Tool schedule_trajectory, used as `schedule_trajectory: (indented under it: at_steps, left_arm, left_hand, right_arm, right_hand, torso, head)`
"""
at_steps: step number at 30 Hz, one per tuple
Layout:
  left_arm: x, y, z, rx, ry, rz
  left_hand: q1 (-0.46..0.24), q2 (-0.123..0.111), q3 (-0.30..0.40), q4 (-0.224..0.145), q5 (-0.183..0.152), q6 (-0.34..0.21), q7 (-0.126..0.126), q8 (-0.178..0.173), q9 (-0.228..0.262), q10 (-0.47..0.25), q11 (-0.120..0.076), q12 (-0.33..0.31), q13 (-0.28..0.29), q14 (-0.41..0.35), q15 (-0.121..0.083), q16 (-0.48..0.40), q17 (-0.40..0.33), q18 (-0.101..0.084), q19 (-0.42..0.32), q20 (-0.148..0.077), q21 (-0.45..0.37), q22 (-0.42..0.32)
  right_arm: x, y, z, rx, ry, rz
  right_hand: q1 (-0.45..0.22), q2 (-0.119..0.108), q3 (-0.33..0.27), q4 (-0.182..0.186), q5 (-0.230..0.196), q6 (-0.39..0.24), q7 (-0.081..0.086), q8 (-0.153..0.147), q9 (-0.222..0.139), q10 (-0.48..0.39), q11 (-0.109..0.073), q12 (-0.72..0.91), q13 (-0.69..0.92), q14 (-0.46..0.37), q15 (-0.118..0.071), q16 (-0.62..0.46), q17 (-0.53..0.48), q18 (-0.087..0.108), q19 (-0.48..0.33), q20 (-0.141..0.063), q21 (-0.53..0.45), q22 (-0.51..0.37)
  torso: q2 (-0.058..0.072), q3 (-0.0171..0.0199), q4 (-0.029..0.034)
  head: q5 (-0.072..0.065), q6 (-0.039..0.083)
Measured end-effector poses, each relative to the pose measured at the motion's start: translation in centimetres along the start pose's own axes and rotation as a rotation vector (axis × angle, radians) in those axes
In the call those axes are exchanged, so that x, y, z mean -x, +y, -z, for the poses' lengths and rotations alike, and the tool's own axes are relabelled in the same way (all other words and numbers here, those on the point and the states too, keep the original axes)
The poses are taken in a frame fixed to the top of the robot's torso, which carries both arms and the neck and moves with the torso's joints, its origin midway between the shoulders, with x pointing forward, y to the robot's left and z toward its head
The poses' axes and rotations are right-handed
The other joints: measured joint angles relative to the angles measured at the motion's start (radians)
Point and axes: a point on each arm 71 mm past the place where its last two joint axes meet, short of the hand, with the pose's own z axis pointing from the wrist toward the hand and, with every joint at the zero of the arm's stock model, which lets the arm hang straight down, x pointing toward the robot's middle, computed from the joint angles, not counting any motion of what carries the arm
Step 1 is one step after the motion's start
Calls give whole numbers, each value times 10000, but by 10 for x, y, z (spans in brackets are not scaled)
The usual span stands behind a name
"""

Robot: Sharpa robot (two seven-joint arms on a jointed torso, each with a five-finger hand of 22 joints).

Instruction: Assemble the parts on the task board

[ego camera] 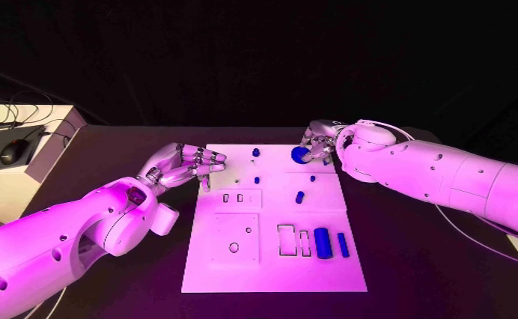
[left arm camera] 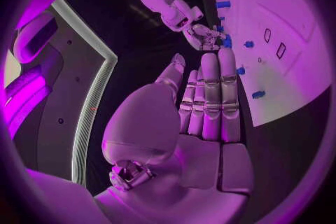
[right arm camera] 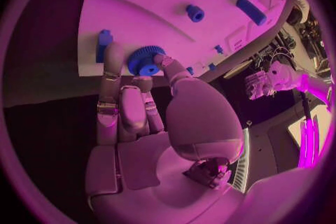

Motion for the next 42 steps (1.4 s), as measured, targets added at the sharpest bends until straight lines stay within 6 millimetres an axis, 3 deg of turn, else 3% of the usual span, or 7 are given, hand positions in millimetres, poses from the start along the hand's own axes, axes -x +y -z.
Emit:
schedule_trajectory:
  at_steps: [4,11,16,29,36,42]
  left_arm:
    - [0,0,0,5,4,5]
    - [0,1,0,17,6,11]
    - [0,1,0,22,8,13]
    - [0,2,1,49,-11,6]
    - [1,3,1,67,-19,5]
    - [1,4,2,89,-26,6]
  left_hand:
    - [0,0,0,0,0,0,0,0,0,0,0,0,0,0,0,0,0,0,0,0,0,0]
    - [0,0,0,0,0,0,0,0,0,0,0,0,0,0,0,0,-21,-2,-1,1,0,28]
    - [0,0,0,0,0,0,0,0,0,0,0,0,0,0,0,0,-21,-4,-1,1,0,28]
    - [0,0,0,0,0,0,0,0,0,0,0,0,0,0,0,0,-41,-11,-1,1,0,52]
    - [0,0,0,0,0,0,0,0,0,0,0,0,0,0,0,0,-41,-48,-1,1,0,52]
    - [0,0,0,0,0,0,0,0,0,0,0,0,0,0,0,0,-41,-72,-1,1,0,52]
  right_arm:
    - [0,0,0,12,63,-48]
    - [1,0,-1,51,113,-115]
    - [0,0,0,88,111,-147]
    - [-2,7,2,462,-353,-271]
    - [1,16,8,838,-947,-257]
    - [2,37,16,1501,-1365,-149]
  right_hand:
    - [0,0,62,23,270,-24,22,-19,1,-1,2,0,-9,0,0,0,0,-4,0,0,0,41]
    - [-56,58,590,-228,285,51,96,13,-11,-3,3,0,-9,0,0,0,-13,-55,0,0,-41,209]
    - [-148,152,906,-298,165,292,-100,-20,-19,-10,-13,0,20,0,0,0,-37,-62,0,0,-100,292]
    - [-141,283,822,-195,-902,496,-268,17,1,56,-86,0,97,37,-38,0,20,-63,0,0,-188,427]
    - [-98,317,563,-45,-1112,526,-266,19,10,99,-114,0,122,37,-38,0,55,-63,0,0,-272,435]
    - [6,212,479,38,-1311,582,-250,20,11,145,-141,0,125,37,-38,0,79,-69,0,0,-272,438]
  torso:
    - [0,0,0]
    - [0,0,-1]
    - [0,0,-3]
    - [-5,-7,-2]
    - [-4,-5,-4]
    - [-5,-2,-13]
  head:
    - [6,-6]
    - [23,-20]
    - [26,-25]
    - [54,7]
    - [81,18]
    - [111,24]
